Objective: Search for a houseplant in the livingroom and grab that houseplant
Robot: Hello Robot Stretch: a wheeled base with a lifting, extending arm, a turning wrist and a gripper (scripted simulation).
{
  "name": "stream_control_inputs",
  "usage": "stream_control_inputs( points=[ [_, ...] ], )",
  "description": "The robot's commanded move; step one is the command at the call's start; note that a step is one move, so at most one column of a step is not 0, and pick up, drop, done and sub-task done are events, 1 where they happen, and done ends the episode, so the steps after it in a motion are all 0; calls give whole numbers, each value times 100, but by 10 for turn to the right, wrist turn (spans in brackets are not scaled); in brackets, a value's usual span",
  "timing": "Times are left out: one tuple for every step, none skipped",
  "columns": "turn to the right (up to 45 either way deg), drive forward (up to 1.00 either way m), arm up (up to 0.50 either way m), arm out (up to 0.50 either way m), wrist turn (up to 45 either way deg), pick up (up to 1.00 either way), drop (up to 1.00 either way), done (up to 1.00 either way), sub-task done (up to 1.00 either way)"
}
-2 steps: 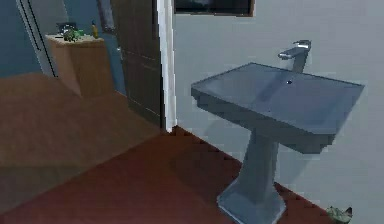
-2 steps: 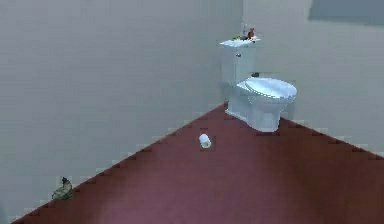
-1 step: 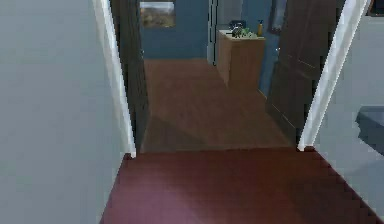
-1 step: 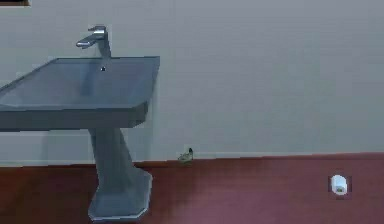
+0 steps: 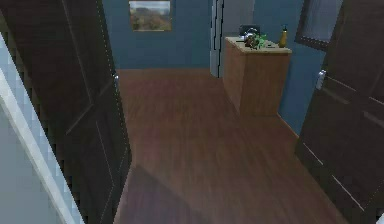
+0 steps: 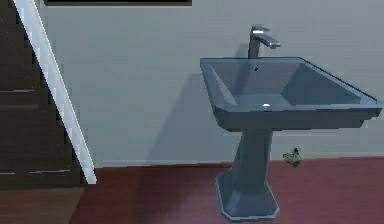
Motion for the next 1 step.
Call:
stream_control_inputs(
  points=[
    [-30,0,0,0,0,0,0,0,0]
  ],
)
